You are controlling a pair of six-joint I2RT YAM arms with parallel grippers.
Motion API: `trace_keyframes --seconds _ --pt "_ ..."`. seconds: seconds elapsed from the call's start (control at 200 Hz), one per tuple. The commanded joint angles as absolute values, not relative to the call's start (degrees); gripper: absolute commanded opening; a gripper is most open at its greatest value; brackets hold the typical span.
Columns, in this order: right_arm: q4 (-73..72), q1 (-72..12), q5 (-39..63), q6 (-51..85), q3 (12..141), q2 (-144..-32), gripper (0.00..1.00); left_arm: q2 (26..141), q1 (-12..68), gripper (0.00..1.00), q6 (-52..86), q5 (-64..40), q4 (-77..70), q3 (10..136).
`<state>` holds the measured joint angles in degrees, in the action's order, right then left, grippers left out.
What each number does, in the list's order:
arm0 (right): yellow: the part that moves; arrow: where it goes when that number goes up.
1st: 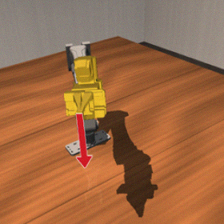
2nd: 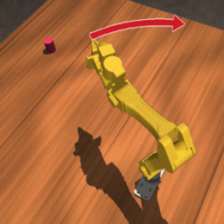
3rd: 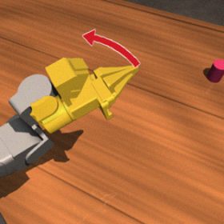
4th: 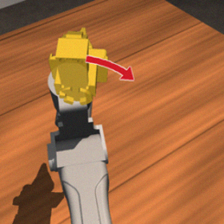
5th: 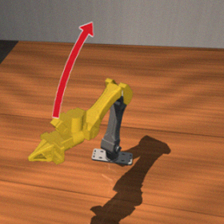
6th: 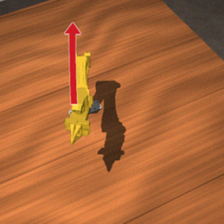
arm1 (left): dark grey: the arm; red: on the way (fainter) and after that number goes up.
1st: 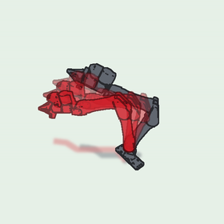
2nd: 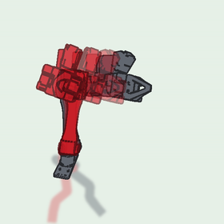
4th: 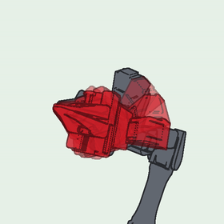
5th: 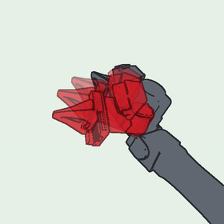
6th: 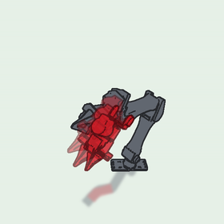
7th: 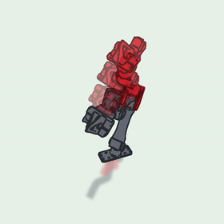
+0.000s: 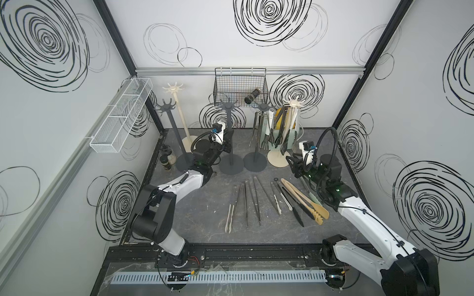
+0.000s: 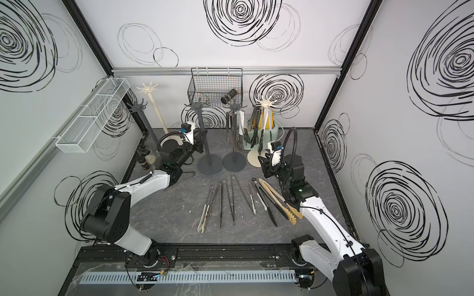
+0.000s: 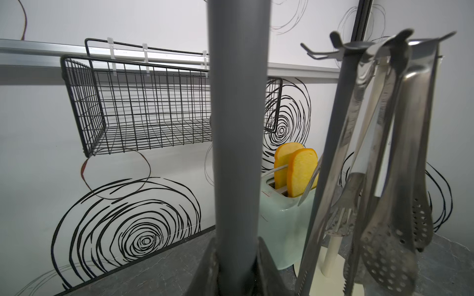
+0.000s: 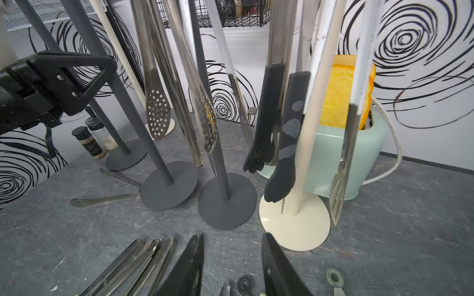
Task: Hang food tongs on kitchen utensil racks
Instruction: Place the rack at the center of the board.
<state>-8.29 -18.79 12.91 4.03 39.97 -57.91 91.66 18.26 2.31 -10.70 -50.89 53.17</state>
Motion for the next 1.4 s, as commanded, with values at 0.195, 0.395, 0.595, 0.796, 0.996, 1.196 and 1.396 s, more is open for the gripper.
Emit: trace_keyframes --seconds 0.195,0.395,0.595,0.796,0.996,1.196,1.396 --pt "-10.62 -17.48 13.76 2.29 39.02 -59.02 0.4 94.41 18.1 0.0 1.01 -9.75 -68.84 56.26" --pt "-11.41 -16.81 14.43 2.46 38.94 -60.33 0.4 94.14 18.03 0.0 -1.95 -9.19 -66.84 56.41" --pt "-11.86 -16.87 14.78 2.89 38.94 -61.32 0.4 93.83 18.1 0.0 -3.57 -8.72 -65.52 56.6" --pt "-11.78 -16.79 14.68 2.7 38.76 -61.68 0.4 95.67 18.08 0.0 -2.18 -8.61 -66.78 56.34" --pt "-11.77 -16.22 15.02 2.63 38.85 -62.1 0.4 97.36 18.23 0.0 -0.28 -8.91 -68.02 56.47" --pt "-11.64 -16.02 15.21 2.64 38.76 -62.39 0.4 98.09 18.32 0.0 -0.19 -8.44 -68.4 55.82" --pt "-10.91 -15.68 14.94 2.94 39.17 -62.75 0.41 96.48 18.21 0.44 -0.14 -6.29 -68.22 52.84"
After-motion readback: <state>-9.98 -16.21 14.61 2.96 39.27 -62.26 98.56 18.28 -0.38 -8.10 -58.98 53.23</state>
